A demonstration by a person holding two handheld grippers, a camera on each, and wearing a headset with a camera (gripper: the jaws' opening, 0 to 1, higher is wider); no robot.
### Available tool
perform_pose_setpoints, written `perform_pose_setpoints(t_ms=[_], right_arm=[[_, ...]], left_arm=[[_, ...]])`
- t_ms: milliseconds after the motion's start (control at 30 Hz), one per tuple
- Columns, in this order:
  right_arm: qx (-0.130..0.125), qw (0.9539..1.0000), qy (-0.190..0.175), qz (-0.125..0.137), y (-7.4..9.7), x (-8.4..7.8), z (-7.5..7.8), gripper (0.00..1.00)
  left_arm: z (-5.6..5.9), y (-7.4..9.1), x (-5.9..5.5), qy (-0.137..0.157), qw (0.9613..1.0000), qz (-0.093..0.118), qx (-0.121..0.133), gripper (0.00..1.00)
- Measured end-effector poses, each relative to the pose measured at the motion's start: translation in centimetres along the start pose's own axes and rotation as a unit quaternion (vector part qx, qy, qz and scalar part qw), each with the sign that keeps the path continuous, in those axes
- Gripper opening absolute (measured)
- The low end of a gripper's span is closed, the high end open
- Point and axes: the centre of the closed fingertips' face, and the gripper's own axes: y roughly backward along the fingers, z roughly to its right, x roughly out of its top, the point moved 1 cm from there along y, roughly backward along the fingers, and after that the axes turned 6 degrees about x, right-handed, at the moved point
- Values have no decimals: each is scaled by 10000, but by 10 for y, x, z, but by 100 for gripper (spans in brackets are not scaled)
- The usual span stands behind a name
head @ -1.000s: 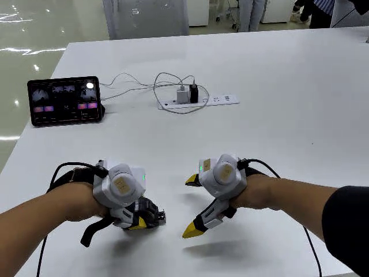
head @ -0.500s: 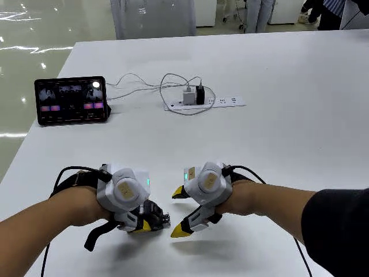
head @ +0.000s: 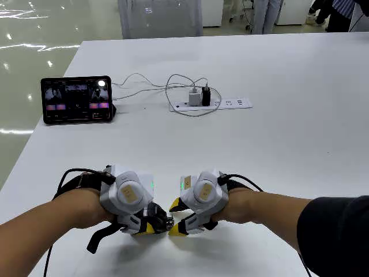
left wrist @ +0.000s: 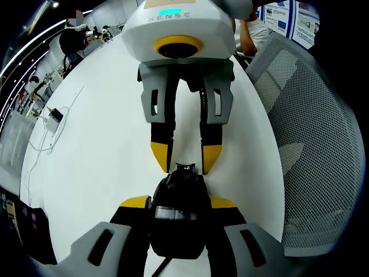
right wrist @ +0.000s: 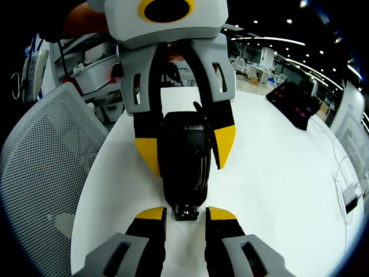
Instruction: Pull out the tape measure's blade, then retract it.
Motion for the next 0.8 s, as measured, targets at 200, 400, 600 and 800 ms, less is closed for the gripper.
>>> perform_pose_setpoints(t_ms=[200,400,600,800], right_arm=[[-41,9999,53,-83,-2,0,1,13],[-5,9997,-49,-233,-5,-2,2,13],[5,9997,-142,-176,-4,-3,2,11],[49,9997,-59,-223,-3,-4,2,10]], left_arm=[[0,0,0,-5,10000,25,4,32],[0,0,0,-4,10000,42,20,32],[0,1,0,1,10000,92,36,32],[0,1,-1,29,10000,83,28,32]])
